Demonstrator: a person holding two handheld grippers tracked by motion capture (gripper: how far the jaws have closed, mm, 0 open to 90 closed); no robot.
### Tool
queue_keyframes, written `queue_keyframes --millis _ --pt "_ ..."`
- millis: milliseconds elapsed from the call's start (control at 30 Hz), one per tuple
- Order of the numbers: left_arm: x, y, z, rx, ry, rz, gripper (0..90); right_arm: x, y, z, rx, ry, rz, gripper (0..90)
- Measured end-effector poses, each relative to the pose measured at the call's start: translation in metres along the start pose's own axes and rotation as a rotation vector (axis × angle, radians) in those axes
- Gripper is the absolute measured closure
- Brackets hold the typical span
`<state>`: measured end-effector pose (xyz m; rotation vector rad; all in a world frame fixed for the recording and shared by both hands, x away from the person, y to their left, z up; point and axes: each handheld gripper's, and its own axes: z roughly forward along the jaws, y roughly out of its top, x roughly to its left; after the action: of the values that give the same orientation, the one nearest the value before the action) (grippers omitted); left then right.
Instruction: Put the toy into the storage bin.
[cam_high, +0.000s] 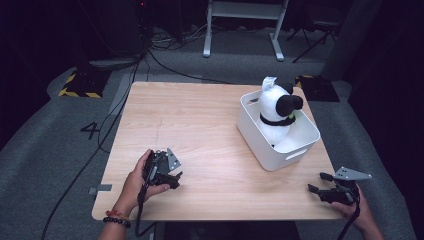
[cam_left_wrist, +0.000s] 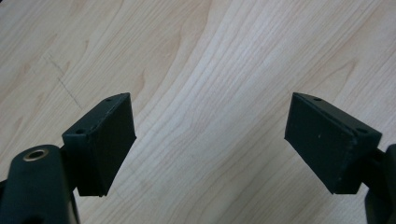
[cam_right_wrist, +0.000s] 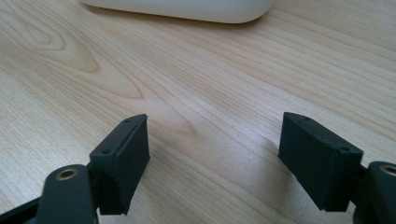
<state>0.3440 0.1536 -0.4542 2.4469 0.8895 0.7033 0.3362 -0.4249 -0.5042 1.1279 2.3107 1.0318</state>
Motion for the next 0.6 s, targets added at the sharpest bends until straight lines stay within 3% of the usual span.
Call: queue_keyframes --millis 433,533,567,600 --pt "-0.003 -0.024 0.007 0.024 -0.013 -0.058 16.1 0.000 0.000 0.000 0.000 0.001 -0.001 24.6" --pt "-0.003 -0.029 0.006 0.018 -0.018 -0.071 16.2 0.000 0.000 0.000 0.000 0.001 -0.001 24.6" --pt "-0.004 -0.031 0.006 0.010 0.000 -0.079 16.2 0.000 0.000 0.000 0.000 0.000 0.001 24.6" --pt "-0.004 -0.033 0.006 0.007 -0.014 -0.082 16.2 0.000 0.000 0.000 0.001 0.001 -0.001 24.6"
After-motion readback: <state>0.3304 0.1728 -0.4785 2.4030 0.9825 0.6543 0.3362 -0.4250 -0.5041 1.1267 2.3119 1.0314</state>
